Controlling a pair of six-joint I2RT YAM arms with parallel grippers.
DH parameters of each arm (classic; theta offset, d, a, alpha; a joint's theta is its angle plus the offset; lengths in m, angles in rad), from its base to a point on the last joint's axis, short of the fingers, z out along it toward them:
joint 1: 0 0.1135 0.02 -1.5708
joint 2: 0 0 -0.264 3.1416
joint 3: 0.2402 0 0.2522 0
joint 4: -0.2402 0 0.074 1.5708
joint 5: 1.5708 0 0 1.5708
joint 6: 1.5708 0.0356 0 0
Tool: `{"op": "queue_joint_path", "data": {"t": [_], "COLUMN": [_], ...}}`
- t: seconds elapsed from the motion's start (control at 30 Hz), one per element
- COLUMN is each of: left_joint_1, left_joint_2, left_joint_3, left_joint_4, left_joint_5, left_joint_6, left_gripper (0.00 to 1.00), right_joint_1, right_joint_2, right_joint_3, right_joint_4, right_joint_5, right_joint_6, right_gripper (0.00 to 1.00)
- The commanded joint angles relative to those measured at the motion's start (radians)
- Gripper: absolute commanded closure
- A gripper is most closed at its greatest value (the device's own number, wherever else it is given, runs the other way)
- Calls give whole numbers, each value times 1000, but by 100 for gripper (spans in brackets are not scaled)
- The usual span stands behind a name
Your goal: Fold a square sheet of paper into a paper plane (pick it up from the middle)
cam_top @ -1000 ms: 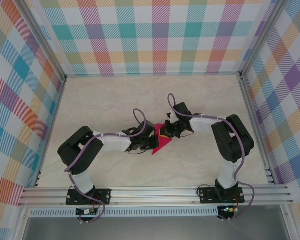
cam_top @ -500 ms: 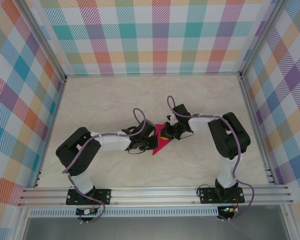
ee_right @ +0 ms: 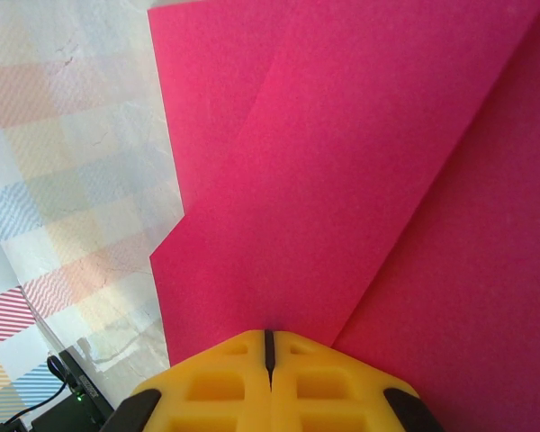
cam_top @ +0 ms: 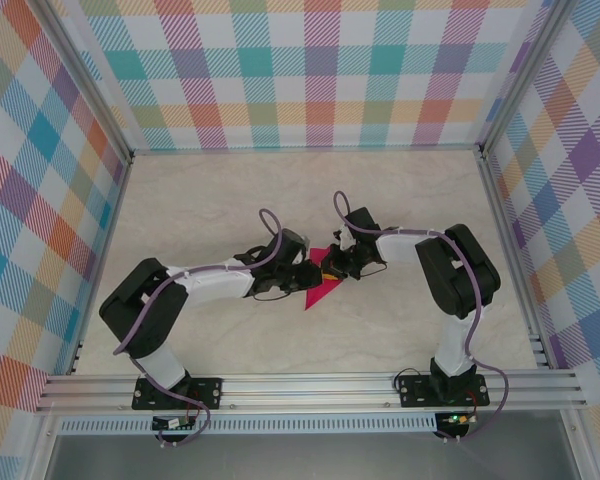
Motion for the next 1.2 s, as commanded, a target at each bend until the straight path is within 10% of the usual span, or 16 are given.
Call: {"op": "queue_joint_path", "data": {"t": [0.0,1.17], "left_joint_1": [5,-9], "left_joint_2": [35,88], "left_joint_3": [16,-88], "left_joint_4": [40,14], "left_joint_5": [82,76], "left_joint_6": [-4,-24], "left_gripper": [83,93], "right_joint_1": [-1,0], "right_joint_2": [50,37], "right_joint_3": [-6,5], "right_joint_4": [-77,-89], "right_joint_5": [89,103], "right_joint_6": [24,39], "right_gripper": [99,99]}}
